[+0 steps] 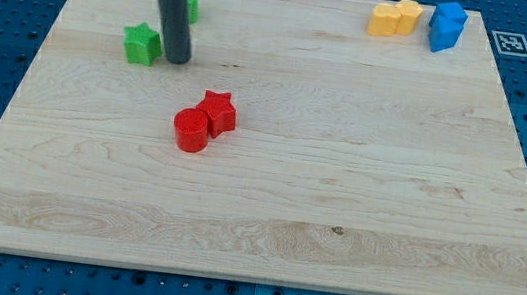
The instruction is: Move the green star slightly to the left
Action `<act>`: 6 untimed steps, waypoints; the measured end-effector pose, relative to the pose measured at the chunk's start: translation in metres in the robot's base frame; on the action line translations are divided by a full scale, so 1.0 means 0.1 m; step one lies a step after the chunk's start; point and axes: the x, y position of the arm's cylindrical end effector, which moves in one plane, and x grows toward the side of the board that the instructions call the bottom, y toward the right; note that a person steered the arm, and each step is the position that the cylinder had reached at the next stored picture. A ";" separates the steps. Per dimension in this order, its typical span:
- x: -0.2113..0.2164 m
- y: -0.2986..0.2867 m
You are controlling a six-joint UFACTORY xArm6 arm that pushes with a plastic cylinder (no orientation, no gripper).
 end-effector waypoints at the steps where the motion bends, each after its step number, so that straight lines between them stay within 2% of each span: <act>1: 0.00 -0.36; 2: 0.08 -0.51; 3: 0.32 -0.20; 4: 0.33 0.34; 6: -0.42 0.97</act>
